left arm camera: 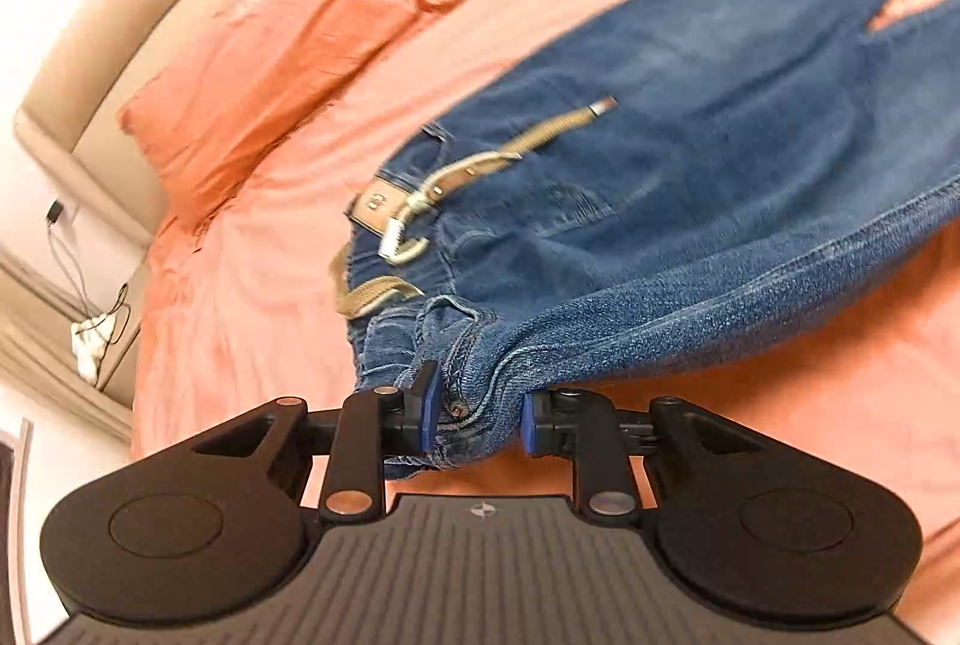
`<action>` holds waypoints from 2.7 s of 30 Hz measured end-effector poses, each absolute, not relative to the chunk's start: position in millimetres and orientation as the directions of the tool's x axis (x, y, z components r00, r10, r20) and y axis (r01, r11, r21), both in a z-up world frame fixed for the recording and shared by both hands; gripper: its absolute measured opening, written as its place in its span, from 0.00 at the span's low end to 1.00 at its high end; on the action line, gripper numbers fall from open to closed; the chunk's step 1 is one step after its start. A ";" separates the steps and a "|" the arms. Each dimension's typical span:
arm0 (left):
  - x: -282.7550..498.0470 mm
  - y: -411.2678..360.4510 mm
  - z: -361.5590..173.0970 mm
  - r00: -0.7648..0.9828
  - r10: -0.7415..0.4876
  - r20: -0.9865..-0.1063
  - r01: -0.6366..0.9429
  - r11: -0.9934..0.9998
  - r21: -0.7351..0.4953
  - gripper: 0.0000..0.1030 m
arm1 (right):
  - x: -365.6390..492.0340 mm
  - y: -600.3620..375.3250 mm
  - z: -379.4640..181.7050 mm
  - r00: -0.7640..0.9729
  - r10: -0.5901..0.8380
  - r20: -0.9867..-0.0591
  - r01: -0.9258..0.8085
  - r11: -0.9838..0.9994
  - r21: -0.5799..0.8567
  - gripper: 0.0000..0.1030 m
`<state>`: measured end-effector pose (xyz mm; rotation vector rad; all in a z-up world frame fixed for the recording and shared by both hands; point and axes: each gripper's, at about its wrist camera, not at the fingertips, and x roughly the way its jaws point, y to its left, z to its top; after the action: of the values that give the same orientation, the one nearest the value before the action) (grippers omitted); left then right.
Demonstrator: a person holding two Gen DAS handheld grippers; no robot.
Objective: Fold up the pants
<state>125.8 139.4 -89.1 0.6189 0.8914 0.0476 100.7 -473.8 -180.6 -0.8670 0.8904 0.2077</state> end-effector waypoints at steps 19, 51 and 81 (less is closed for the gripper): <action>254.6 163.1 -18.6 0.627 0.331 -0.705 0.054 0.885 0.463 0.16 | 297.7 -442.9 -55.9 0.739 -0.333 -0.586 -0.152 0.765 -0.626 0.00; 432.8 217.5 -119.1 0.461 0.216 -0.861 0.056 0.961 0.271 0.14 | 515.3 -409.6 -204.9 0.513 -0.392 -0.763 -0.321 0.737 -0.595 0.00; 300.3 308.3 -71.7 0.544 0.083 -0.835 -0.356 0.924 -0.141 0.85 | 393.2 -431.4 -158.8 0.483 -0.128 -0.867 0.169 0.984 -0.051 0.60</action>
<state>300.3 308.3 -71.7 -0.3112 0.9644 0.2653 393.2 -431.4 -158.8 0.0435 1.0519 -0.1811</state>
